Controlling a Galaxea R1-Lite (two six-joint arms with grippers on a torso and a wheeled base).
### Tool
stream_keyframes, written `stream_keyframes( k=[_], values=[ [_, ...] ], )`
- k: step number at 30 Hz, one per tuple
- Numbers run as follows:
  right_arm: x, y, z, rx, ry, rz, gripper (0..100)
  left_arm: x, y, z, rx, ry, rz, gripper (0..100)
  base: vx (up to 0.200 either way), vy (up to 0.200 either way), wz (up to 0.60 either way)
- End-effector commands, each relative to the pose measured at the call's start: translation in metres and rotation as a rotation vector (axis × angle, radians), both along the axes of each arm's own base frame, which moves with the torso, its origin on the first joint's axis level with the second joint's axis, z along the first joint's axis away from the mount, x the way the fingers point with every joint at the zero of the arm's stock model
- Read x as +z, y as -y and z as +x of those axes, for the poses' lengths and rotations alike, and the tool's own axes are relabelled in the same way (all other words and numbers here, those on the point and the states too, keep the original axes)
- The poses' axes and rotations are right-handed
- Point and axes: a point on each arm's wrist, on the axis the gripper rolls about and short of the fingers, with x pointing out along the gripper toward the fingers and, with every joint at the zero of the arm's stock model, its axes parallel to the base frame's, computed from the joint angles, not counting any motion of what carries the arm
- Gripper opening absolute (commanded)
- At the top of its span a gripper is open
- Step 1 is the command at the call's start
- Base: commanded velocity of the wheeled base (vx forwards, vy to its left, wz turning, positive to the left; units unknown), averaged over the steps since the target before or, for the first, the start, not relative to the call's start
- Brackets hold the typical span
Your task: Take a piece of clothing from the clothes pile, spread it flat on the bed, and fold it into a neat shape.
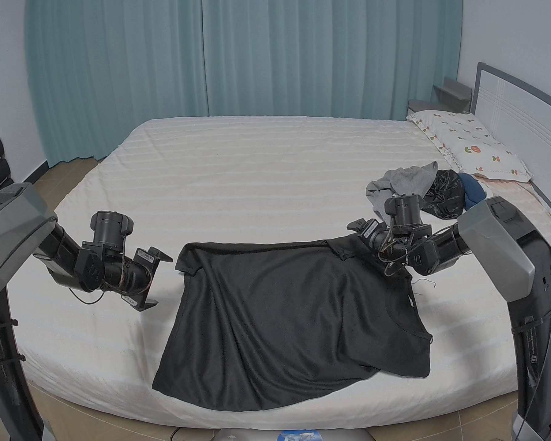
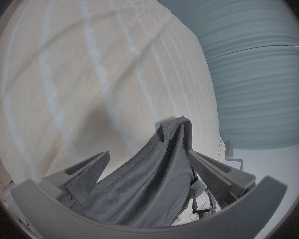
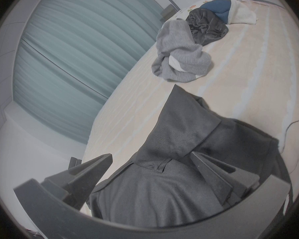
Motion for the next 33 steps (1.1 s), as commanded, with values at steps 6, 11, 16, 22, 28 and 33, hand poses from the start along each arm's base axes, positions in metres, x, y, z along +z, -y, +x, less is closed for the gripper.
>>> stream_keyframes(
  k=[6, 11, 16, 22, 28, 33],
  values=[
    [-0.052, -0.007, 0.045, -0.034, -0.080, -0.050, 100, 0.008, 0.000, -0.011, 0.014, 0.025, -0.020, 100, 0.000, 0.000, 0.00],
    [-0.045, -0.010, 0.052, -0.011, 0.071, -0.043, 100, 0.004, -0.001, -0.014, 0.014, 0.011, -0.019, 100, 0.000, 0.000, 0.00],
    [-0.010, -0.001, 0.063, -0.031, 0.372, 0.007, 100, 0.001, -0.001, -0.017, 0.017, 0.018, -0.016, 100, 0.000, 0.000, 0.00],
    [0.031, 0.009, 0.065, -0.014, 0.603, -0.008, 100, -0.002, -0.001, -0.020, 0.020, 0.024, -0.012, 100, 0.000, 0.000, 0.00],
    [0.004, 0.011, 0.067, 0.005, 0.524, -0.042, 100, -0.003, -0.002, -0.021, 0.024, 0.020, -0.009, 100, 0.000, 0.000, 0.00],
    [0.016, 0.040, 0.071, -0.055, 0.470, -0.061, 100, -0.003, -0.002, -0.022, 0.021, 0.019, -0.006, 100, 0.000, 0.000, 0.00]
  ],
)
